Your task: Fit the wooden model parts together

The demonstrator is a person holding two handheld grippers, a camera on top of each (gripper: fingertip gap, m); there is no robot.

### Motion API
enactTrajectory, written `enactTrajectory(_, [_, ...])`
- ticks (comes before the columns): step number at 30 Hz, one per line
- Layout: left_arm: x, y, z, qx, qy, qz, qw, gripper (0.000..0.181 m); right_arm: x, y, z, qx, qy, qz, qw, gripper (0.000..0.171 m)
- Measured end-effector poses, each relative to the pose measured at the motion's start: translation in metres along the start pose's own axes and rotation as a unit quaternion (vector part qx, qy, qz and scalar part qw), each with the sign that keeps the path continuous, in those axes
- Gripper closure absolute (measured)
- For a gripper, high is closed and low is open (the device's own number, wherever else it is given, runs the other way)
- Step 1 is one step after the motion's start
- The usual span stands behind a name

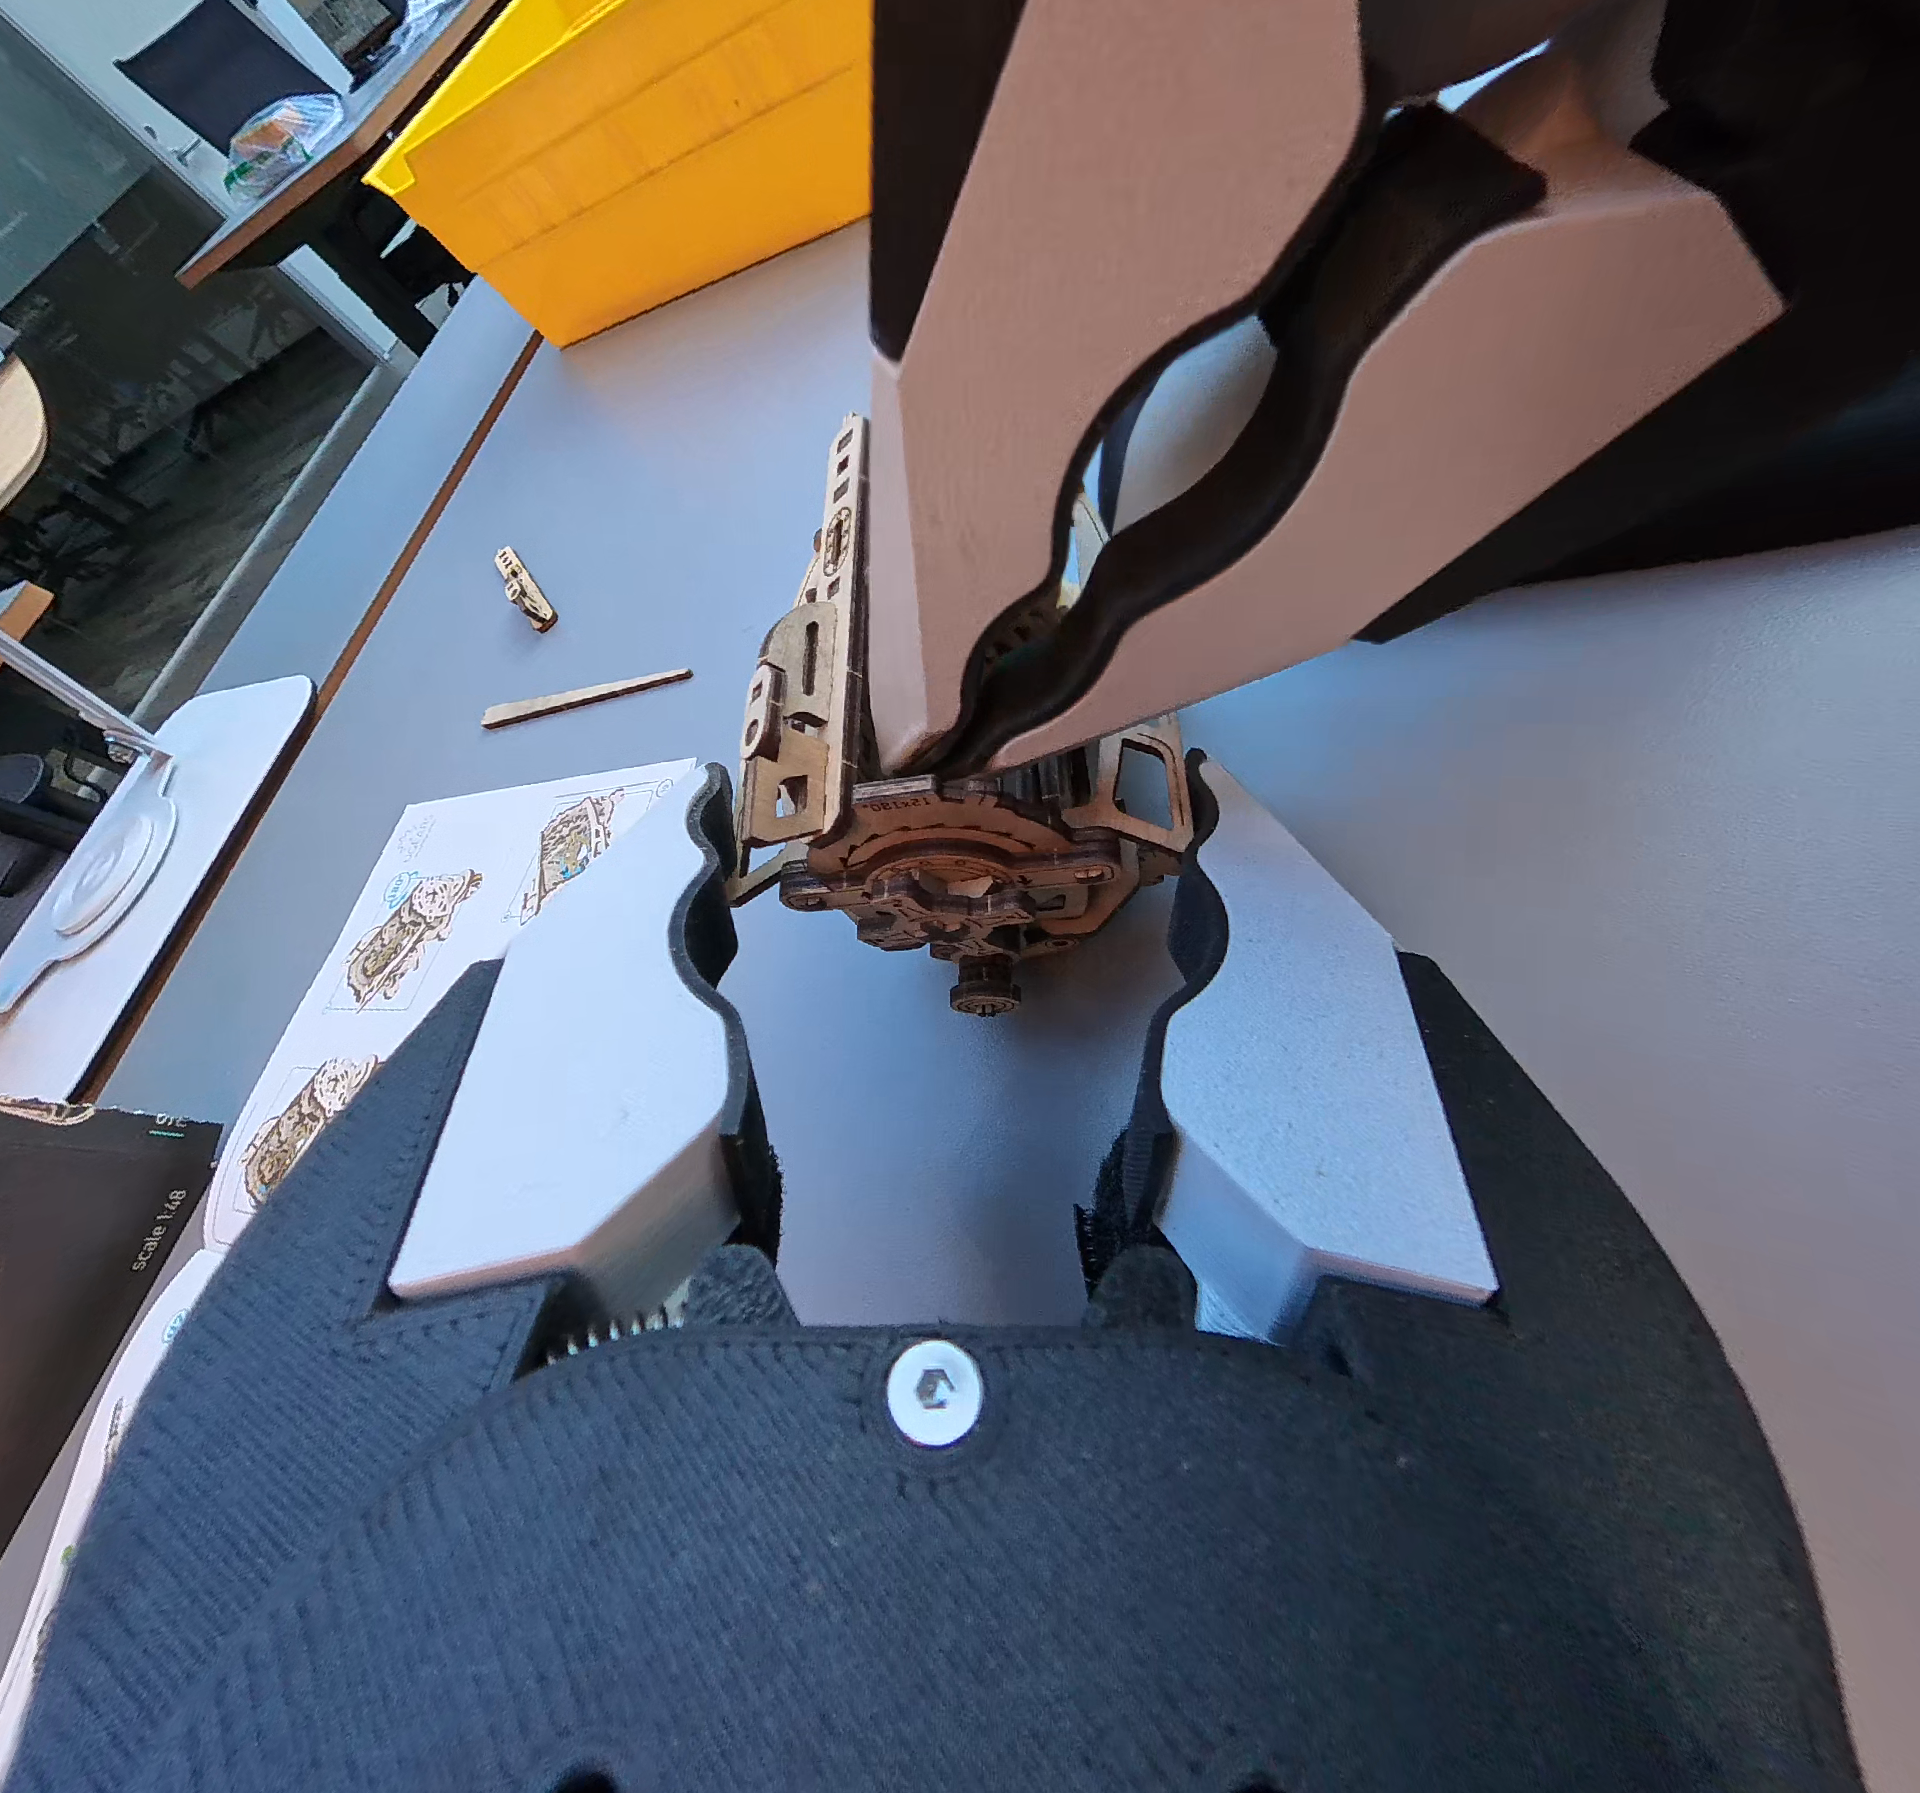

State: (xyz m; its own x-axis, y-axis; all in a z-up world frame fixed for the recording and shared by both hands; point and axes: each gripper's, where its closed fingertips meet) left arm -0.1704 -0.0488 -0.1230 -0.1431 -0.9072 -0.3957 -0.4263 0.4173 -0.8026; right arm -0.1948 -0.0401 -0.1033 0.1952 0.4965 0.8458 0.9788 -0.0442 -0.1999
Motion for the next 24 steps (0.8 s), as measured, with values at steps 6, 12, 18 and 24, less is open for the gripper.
enactTrajectory(6, [0.0004,-0.0001,0.0002,-0.001,-0.001,0.001,1.0,0.098,-0.0018,0.0012,0.0014,-0.007,0.017,-0.052,0.999,0.171])
enactTrajectory(12, [0.0005,-0.0001,0.0001,0.0,0.0,0.0,1.0,0.098,-0.0015,0.0006,0.0008,-0.006,0.018,-0.053,0.998,0.171])
enactTrajectory(18, [0.0003,-0.0003,0.0004,0.002,0.001,-0.002,1.0,0.098,-0.0019,0.0006,0.0002,0.002,0.015,-0.048,0.999,0.171])
enactTrajectory(24, [0.0001,-0.0002,0.0004,0.004,0.004,-0.009,1.0,0.098,-0.0007,-0.0017,-0.0034,0.015,-0.004,-0.013,1.0,0.171])
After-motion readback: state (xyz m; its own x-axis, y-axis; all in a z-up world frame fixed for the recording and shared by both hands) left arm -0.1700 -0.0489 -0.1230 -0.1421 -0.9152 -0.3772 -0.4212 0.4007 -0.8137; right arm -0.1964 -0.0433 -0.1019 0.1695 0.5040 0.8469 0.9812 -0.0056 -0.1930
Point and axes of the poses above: each gripper's, where its closed fingertips meet, z out along the fingers, y out of its underside, x = y × z across the jaws, and after that the axes turned 5 degrees about y, right-handed
